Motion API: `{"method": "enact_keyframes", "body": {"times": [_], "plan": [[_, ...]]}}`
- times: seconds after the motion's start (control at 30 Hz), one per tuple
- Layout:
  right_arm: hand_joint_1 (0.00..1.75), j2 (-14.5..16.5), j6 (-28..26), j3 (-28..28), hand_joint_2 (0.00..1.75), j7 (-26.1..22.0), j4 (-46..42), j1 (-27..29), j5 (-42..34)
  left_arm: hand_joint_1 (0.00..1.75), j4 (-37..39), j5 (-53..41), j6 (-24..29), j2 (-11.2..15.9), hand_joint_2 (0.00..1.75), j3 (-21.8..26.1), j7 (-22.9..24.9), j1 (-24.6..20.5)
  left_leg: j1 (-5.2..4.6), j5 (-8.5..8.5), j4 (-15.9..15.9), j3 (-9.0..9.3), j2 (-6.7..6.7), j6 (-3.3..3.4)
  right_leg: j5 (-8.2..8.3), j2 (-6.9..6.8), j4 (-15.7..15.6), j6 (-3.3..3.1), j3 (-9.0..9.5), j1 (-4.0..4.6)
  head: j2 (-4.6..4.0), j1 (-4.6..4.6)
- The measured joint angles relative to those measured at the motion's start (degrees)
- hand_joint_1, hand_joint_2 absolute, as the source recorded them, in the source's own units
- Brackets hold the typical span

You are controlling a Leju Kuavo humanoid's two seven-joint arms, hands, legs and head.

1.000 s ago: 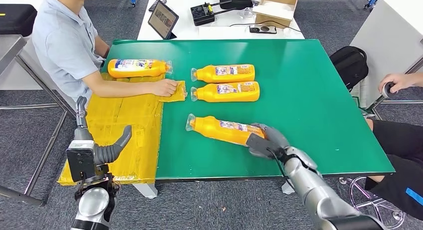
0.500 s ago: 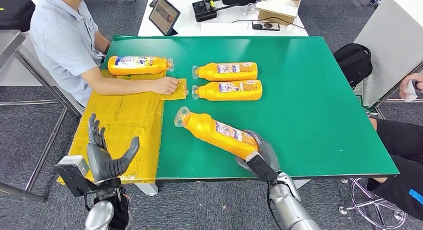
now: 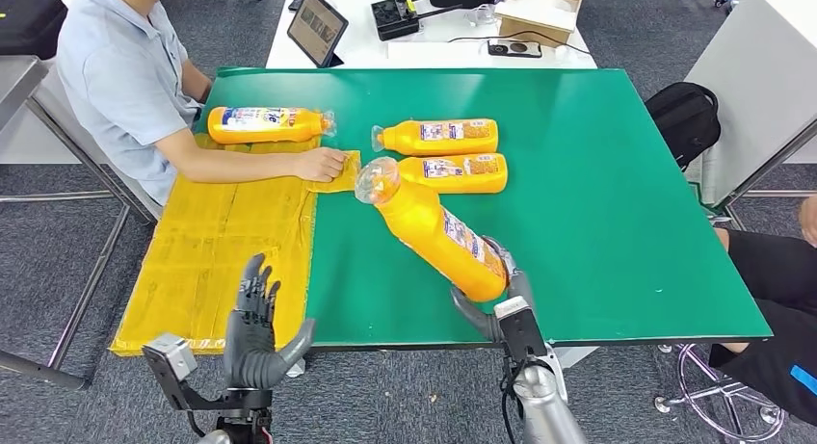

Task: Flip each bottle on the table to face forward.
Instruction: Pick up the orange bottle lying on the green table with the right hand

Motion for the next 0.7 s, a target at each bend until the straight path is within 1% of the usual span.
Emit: {"method": "enact_keyframes", "body": {"times": [0.13,0.27,0.4,0.57,0.7], "plan": [[1.68,0.75,0.88,4.93,1.75,0.04,0.07,-0.17,4.43,0.00,0.24,-0.49,-1.82,0.69,1.75,-3.01,1.81,-0.53,0.00,0.01,0.00,0.00,0.00,0.00,0.00,0.00,0.01,0.00,0.00,0.00,0.00,-0.02],[1.73,1.56,1.62,10.28,1.75,-0.02,2.03,-1.05,6.82,0.00,0.83,-0.72,-3.56,1.08,1.75,-5.00,2.59,-1.79,0.01,0.02,0.00,0.00,0.00,0.00,0.00,-0.04,0.02,0.00,0.01,0.01,0.00,-0.01],[1.70,2.18,1.96,14.50,1.75,-0.10,5.20,-2.54,8.41,0.00,1.16,-1.04,-5.70,1.46,1.75,-6.13,3.38,-3.03,0.01,0.03,0.00,0.00,0.00,0.00,0.00,-0.05,0.02,0.00,0.01,0.00,0.00,-0.01],[1.65,3.02,2.06,18.01,1.75,-0.16,7.90,-3.55,9.11,0.00,1.54,-0.49,-6.92,1.60,1.75,-6.50,4.79,-4.15,0.00,0.02,0.00,0.00,-0.01,0.00,0.00,-0.05,0.01,0.00,0.00,0.00,0.00,-0.02],[1.71,3.32,2.28,19.74,1.75,-0.22,9.41,-4.25,9.63,0.00,1.92,-0.23,-7.30,1.61,1.75,-6.40,5.23,-5.04,0.01,0.02,0.00,0.00,-0.01,0.00,0.00,-0.05,0.01,0.00,0.00,0.00,0.00,-0.01]]}}
